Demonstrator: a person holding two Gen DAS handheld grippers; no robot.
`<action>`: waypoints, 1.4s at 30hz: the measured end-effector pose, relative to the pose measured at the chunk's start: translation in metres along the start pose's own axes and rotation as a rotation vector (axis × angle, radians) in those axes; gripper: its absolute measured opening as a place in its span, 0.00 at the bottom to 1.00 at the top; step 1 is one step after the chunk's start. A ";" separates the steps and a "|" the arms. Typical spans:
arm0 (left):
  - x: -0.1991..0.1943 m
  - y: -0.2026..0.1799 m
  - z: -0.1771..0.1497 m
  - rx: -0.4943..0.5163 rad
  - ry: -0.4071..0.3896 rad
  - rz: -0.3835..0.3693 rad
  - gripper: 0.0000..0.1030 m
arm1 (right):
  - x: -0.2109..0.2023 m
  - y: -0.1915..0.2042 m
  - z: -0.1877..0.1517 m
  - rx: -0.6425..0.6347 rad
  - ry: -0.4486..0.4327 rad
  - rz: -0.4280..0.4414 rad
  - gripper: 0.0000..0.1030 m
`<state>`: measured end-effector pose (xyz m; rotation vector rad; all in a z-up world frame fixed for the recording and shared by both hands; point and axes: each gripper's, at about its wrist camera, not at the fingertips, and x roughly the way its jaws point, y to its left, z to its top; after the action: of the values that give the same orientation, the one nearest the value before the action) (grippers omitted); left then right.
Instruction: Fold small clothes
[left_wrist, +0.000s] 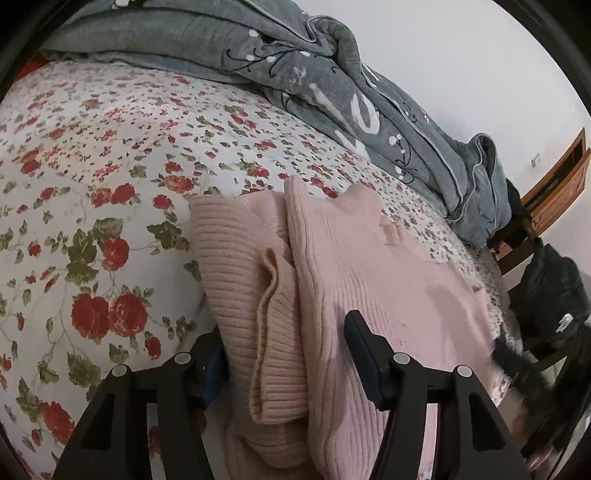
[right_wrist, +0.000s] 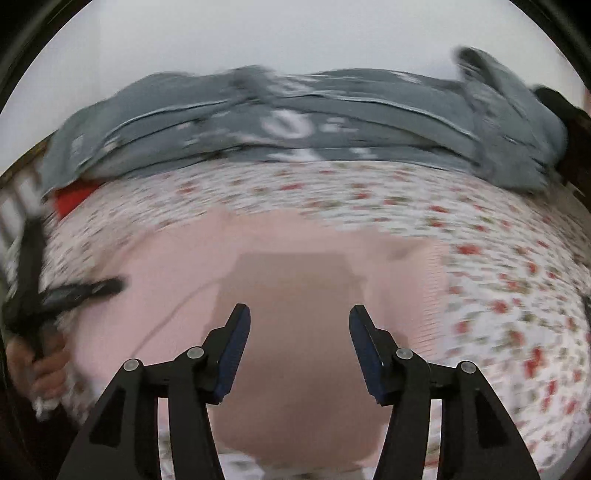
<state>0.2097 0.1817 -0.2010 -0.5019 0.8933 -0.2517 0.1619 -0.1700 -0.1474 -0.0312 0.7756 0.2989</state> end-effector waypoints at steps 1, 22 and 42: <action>-0.001 0.002 0.000 -0.008 0.005 -0.012 0.55 | 0.003 0.018 -0.008 -0.041 0.002 0.023 0.53; -0.011 -0.008 -0.018 0.092 -0.014 0.008 0.58 | 0.057 0.053 -0.015 -0.020 -0.023 -0.198 0.53; -0.045 -0.083 0.018 0.040 -0.037 0.039 0.22 | -0.046 0.000 -0.068 0.058 -0.056 0.016 0.53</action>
<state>0.1962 0.1349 -0.1181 -0.4499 0.8595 -0.2234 0.0839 -0.1907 -0.1638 0.0378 0.7285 0.2910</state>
